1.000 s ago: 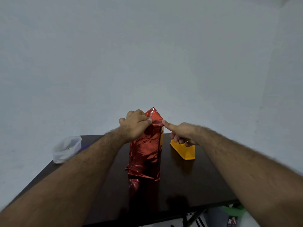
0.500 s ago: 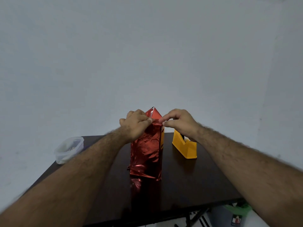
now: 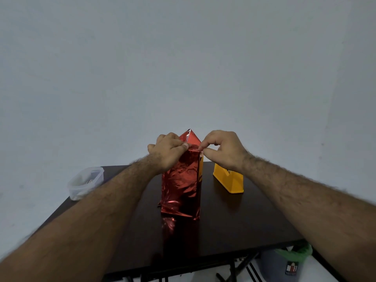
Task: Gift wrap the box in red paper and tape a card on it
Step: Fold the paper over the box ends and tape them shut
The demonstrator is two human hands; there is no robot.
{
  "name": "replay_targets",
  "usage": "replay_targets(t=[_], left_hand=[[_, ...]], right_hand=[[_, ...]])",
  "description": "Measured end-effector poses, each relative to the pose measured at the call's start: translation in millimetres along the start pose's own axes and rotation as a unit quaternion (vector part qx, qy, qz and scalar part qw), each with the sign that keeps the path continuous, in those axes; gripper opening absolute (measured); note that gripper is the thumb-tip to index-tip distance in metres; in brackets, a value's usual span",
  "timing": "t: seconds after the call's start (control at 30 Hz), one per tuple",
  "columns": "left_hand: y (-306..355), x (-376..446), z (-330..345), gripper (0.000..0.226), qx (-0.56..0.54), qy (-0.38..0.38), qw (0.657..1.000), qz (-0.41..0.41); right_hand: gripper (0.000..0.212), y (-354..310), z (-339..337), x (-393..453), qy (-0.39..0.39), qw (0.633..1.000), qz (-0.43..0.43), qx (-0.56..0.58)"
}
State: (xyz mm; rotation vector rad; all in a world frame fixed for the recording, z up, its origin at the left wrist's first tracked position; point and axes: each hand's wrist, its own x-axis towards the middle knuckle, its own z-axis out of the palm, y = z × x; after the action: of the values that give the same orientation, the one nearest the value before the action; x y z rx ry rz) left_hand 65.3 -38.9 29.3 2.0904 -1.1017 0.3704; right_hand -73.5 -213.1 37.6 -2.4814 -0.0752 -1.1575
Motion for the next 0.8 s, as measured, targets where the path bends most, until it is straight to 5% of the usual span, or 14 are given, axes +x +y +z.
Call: replay_targets(t=[0.13,0.27,0.47,0.67,0.8], left_hand=[[0.2,0.3,0.8,0.035,-0.001,-0.001,1.0,-0.001],[0.1,1.1,1.6,0.035,0.0,0.001,1.0,0.002],[-1.3,0.1,2.8,0.035,-0.002,0.006,1.0,0.003],[-0.4,-3.2,2.9,0.033,-0.019,0.02,1.0,-0.004],[0.1,-6.0,0.6,0.037,0.015,0.02,1.0,0.007]], right_hand=[[0.031,-0.7,0.7,2.5,0.04,0.995,0.064,0.073],[0.06,5.7,0.4,2.6,-0.131,0.978,0.018,-0.16],[0.114,-7.7,0.6,-0.4,-0.147,0.926,-0.039,-0.346],[0.117,-17.8,11.1,3.6,-0.099,0.969,0.103,-0.202],[0.106,-13.1,14.8,-5.9,-0.038,0.981,0.06,-0.18]])
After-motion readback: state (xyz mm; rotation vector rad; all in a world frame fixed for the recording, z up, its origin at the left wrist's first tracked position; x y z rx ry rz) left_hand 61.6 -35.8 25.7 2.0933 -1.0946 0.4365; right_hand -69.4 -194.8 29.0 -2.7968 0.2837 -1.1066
